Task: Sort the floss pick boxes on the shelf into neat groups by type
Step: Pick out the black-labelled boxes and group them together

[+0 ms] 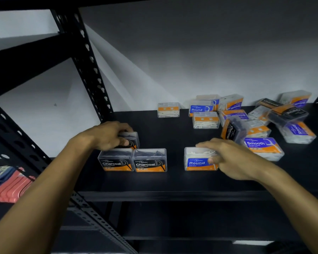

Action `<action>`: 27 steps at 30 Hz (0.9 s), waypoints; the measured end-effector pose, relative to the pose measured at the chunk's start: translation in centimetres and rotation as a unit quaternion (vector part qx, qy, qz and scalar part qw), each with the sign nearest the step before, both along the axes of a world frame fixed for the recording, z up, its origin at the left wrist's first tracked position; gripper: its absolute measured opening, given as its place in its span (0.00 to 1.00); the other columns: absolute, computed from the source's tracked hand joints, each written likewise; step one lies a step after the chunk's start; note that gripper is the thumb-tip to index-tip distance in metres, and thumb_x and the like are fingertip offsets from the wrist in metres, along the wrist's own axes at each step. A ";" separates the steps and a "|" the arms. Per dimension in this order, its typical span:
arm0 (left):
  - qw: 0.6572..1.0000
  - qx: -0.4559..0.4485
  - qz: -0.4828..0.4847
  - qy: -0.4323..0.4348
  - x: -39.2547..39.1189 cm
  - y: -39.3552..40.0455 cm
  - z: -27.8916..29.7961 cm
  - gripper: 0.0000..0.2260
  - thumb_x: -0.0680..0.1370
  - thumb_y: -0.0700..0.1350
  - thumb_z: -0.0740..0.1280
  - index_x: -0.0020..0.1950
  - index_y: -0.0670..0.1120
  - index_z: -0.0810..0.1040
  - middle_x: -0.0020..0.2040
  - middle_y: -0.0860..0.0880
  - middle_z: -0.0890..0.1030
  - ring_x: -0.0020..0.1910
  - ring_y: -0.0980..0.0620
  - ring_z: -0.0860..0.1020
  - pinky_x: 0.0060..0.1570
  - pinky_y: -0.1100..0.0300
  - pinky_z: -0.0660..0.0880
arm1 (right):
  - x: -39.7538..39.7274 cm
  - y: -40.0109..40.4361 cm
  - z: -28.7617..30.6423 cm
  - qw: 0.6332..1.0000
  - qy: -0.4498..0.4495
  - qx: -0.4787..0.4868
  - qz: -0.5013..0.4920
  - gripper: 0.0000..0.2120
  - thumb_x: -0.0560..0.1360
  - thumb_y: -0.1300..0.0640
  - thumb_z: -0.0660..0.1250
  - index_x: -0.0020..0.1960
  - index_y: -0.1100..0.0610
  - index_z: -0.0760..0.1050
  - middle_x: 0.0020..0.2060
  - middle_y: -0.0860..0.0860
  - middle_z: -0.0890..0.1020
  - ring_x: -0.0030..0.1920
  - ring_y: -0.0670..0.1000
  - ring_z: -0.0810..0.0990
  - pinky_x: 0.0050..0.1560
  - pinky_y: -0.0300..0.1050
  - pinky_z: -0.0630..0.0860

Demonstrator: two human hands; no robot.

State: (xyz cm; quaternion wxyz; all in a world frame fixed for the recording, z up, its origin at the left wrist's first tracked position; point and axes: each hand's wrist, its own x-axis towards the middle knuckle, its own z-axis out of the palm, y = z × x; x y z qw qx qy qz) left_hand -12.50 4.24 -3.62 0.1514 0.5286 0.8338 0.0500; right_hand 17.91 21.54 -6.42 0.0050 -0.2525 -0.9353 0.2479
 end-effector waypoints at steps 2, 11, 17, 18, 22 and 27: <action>1.000 0.000 0.002 0.000 0.2 0.0 0.2 0.15 0.77 0.47 0.70 0.62 0.54 0.76 0.53 0.54 0.77 0.55 0.52 0.75 0.58 0.55 0.71 | 0.2 0.1 0.0 1.000 -0.001 -0.002 0.000 0.24 0.77 0.58 0.64 0.70 0.43 0.65 0.55 0.41 0.72 0.55 0.43 0.73 0.55 0.42 0.73; 1.000 -0.018 0.006 -0.015 0.1 -0.2 0.4 0.14 0.76 0.46 0.70 0.61 0.55 0.76 0.55 0.54 0.78 0.54 0.53 0.76 0.56 0.55 0.72 | 0.3 0.3 0.0 1.000 0.000 -0.004 -0.002 0.24 0.77 0.58 0.64 0.70 0.42 0.65 0.55 0.41 0.72 0.56 0.43 0.72 0.57 0.44 0.73; 0.999 -0.017 0.002 -0.032 -0.2 -0.3 0.4 0.14 0.76 0.46 0.70 0.61 0.55 0.76 0.55 0.55 0.79 0.55 0.55 0.77 0.56 0.56 0.73 | 0.2 0.3 0.1 1.000 -0.007 -0.010 -0.002 0.24 0.77 0.57 0.64 0.70 0.42 0.64 0.56 0.41 0.72 0.55 0.44 0.72 0.56 0.44 0.74; 0.999 -0.017 0.001 -0.038 -0.2 -0.3 0.4 0.14 0.76 0.46 0.70 0.61 0.55 0.76 0.56 0.55 0.79 0.55 0.55 0.77 0.55 0.57 0.73 | 0.2 0.3 0.1 1.000 -0.010 -0.010 -0.002 0.24 0.77 0.57 0.64 0.71 0.42 0.64 0.56 0.41 0.72 0.55 0.44 0.72 0.56 0.44 0.74; 0.997 -0.018 0.011 -0.069 -0.3 -0.3 0.5 0.14 0.77 0.45 0.69 0.62 0.56 0.75 0.56 0.55 0.80 0.56 0.55 0.77 0.54 0.59 0.72 | 0.2 0.3 0.3 1.000 -0.018 -0.012 -0.001 0.24 0.78 0.56 0.64 0.71 0.42 0.63 0.57 0.42 0.72 0.56 0.45 0.73 0.56 0.45 0.75; 0.997 -0.030 0.032 -0.061 -0.4 -0.3 0.8 0.18 0.78 0.48 0.69 0.67 0.56 0.72 0.63 0.52 0.77 0.60 0.53 0.75 0.61 0.57 0.70 | 0.4 0.4 0.6 1.000 -0.026 -0.011 0.007 0.25 0.77 0.55 0.65 0.71 0.42 0.62 0.57 0.42 0.72 0.56 0.44 0.72 0.58 0.46 0.74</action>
